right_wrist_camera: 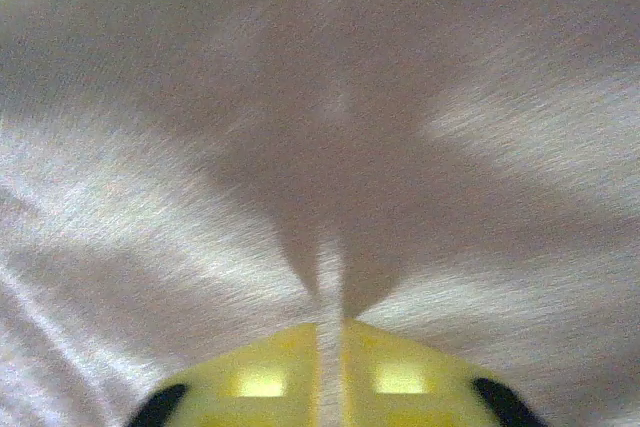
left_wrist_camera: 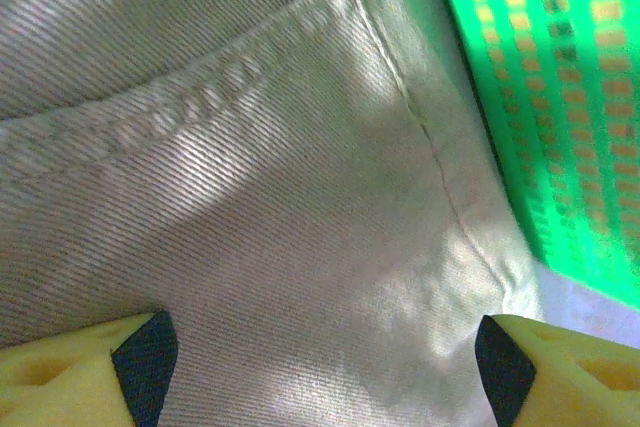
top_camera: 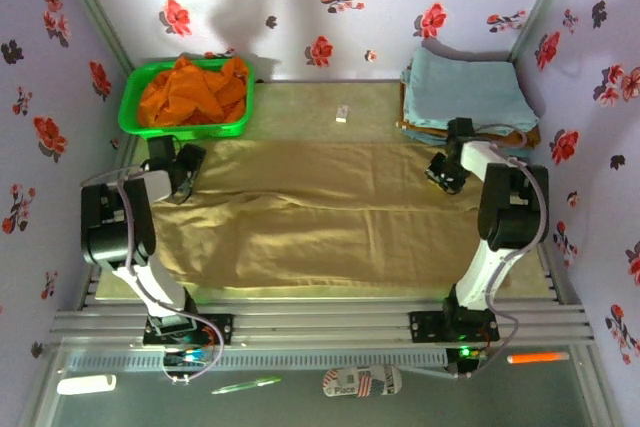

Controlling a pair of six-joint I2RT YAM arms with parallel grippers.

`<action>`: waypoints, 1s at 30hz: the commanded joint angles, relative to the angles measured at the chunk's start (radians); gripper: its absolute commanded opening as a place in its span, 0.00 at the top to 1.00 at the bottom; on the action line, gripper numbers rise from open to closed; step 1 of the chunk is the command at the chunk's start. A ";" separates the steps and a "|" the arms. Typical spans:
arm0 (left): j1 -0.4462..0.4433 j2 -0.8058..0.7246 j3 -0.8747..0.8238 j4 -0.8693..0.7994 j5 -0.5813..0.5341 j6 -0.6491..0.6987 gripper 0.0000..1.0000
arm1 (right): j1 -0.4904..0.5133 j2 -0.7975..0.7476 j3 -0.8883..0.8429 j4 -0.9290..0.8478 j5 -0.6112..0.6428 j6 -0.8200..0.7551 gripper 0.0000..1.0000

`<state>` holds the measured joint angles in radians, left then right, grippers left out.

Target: Fold and stack the trousers

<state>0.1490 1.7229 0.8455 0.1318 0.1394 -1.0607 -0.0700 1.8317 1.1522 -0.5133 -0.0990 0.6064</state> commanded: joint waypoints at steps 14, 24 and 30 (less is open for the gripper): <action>0.164 0.002 -0.021 -0.113 0.147 0.075 0.09 | -0.088 -0.009 -0.017 0.052 -0.102 0.029 0.85; 0.068 -0.176 -0.057 -0.220 0.159 0.116 0.01 | -0.156 0.089 -0.012 0.034 -0.031 0.043 0.97; 0.038 -0.249 -0.069 -0.285 0.154 0.154 0.00 | -0.198 0.091 0.034 -0.002 0.011 0.028 0.97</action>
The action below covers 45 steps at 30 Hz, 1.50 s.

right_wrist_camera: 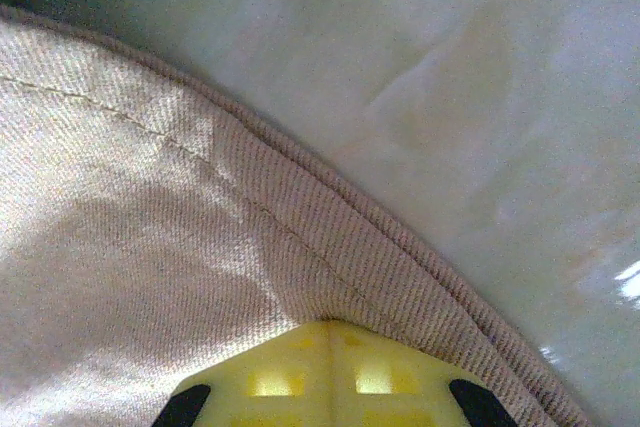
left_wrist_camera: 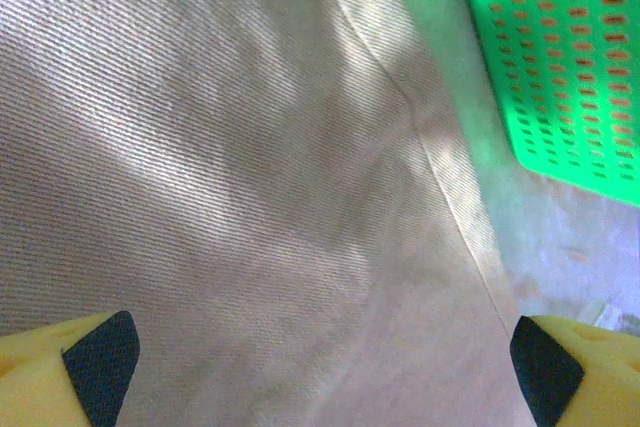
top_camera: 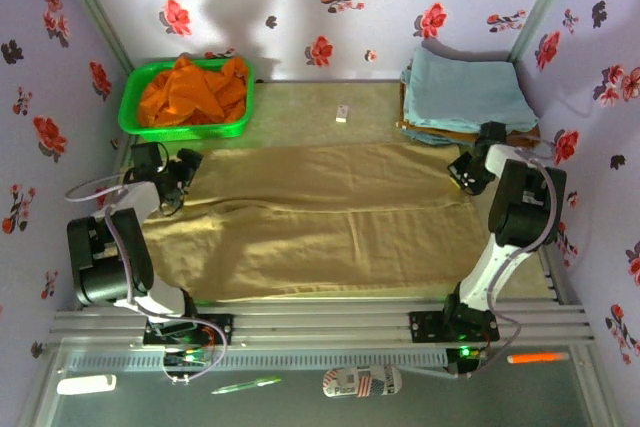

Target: Fold and stack the trousers

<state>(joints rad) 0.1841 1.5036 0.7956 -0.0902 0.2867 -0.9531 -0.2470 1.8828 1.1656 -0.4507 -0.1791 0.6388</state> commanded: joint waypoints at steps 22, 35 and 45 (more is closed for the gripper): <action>-0.165 -0.295 -0.294 -0.146 -0.101 0.024 0.01 | 0.177 -0.335 -0.385 0.034 -0.072 0.076 0.58; -0.167 0.032 -0.128 -0.011 -0.067 0.066 0.02 | -0.008 -0.185 -0.281 0.071 -0.108 0.097 0.59; -0.106 -0.277 -0.071 -0.430 -0.165 0.069 0.01 | 0.089 -0.390 -0.268 -0.017 -0.125 0.084 0.56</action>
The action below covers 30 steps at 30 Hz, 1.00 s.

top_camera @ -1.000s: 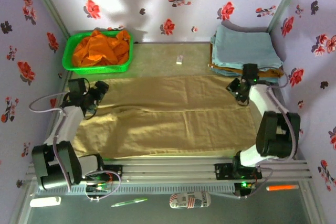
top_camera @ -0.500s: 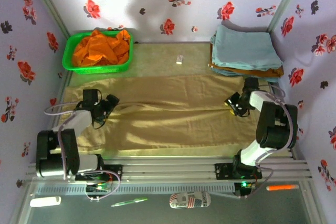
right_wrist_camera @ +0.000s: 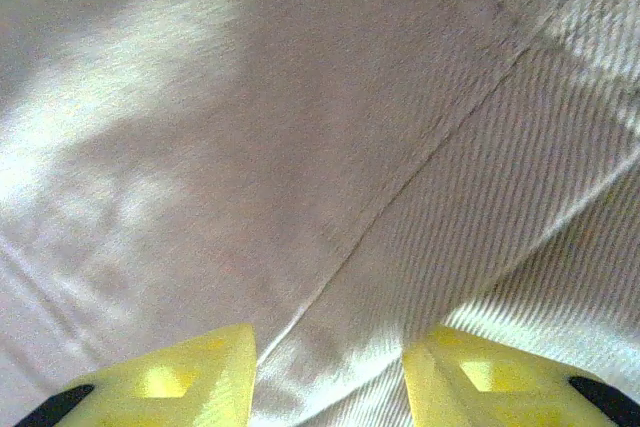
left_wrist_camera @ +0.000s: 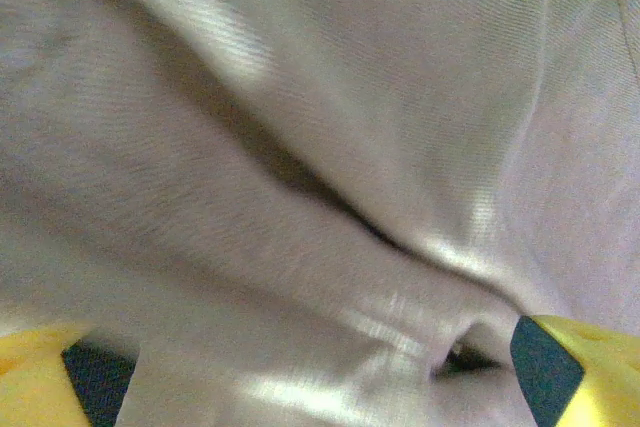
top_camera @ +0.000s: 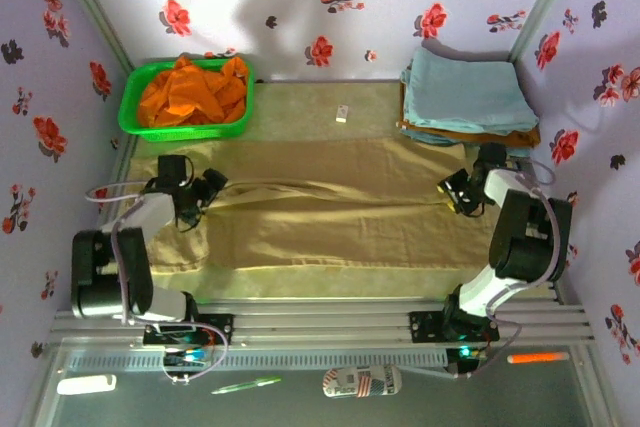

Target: Fold and stack the trousers

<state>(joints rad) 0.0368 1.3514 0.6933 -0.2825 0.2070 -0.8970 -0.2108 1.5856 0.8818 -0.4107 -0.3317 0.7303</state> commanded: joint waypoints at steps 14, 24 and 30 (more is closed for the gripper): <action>0.784 -0.382 -0.034 -0.585 -0.162 0.001 0.10 | 0.361 -0.151 -0.056 0.002 -0.045 0.017 0.56; 0.834 -0.335 -0.218 -0.282 -0.085 -0.010 0.37 | 0.378 -0.228 -0.136 0.015 -0.050 0.018 0.56; 0.836 -0.252 -0.264 -0.176 -0.080 0.017 0.45 | 0.377 -0.247 -0.139 0.007 -0.044 0.019 0.55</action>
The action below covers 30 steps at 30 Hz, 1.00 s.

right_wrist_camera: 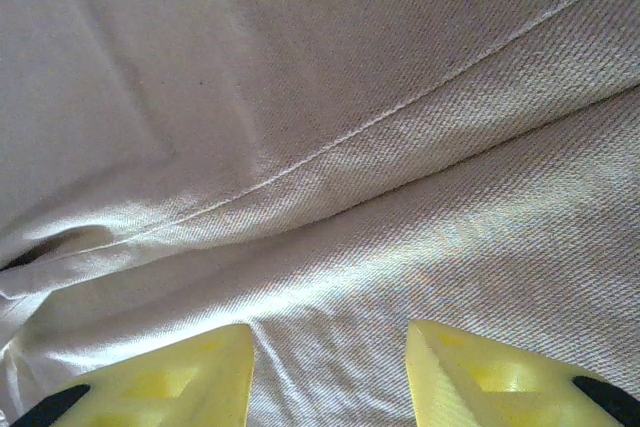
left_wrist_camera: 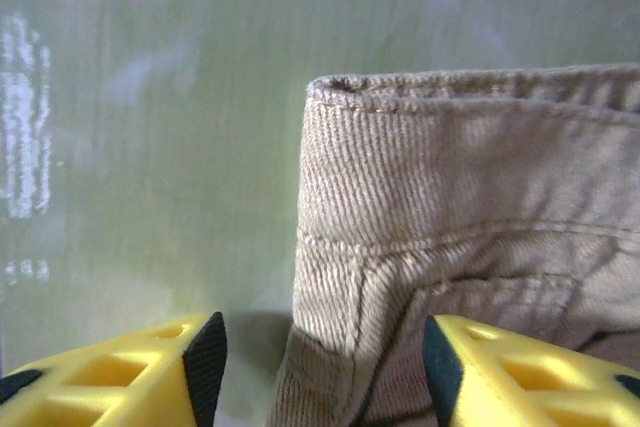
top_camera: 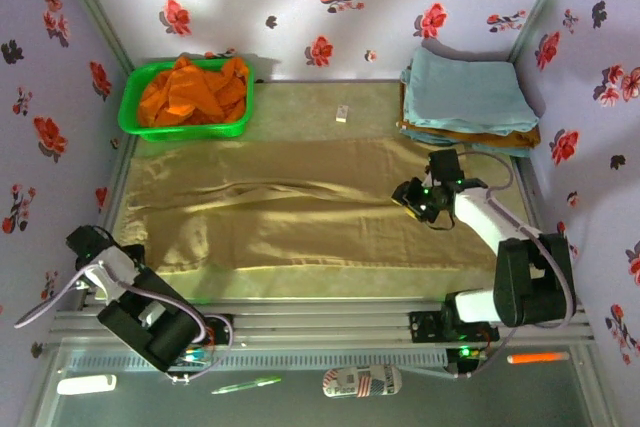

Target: Fold and stack the trousers

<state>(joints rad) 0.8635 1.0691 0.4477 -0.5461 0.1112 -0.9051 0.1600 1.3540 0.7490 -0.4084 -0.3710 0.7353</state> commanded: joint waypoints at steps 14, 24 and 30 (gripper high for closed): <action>0.014 -0.065 -0.028 0.066 0.156 0.064 1.00 | 0.006 -0.107 0.034 -0.122 0.041 0.024 0.55; 0.014 -0.241 0.032 -0.054 0.294 0.076 1.00 | -0.007 -0.268 0.118 -0.406 0.179 0.076 0.54; 0.011 -0.216 0.119 -0.045 0.351 0.062 1.00 | -0.025 -0.369 0.109 -0.623 0.394 0.223 0.44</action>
<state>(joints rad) 0.8806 0.8478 0.5091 -0.5869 0.3946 -0.8318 0.1493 1.0290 0.8669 -0.8490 -0.1257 0.8516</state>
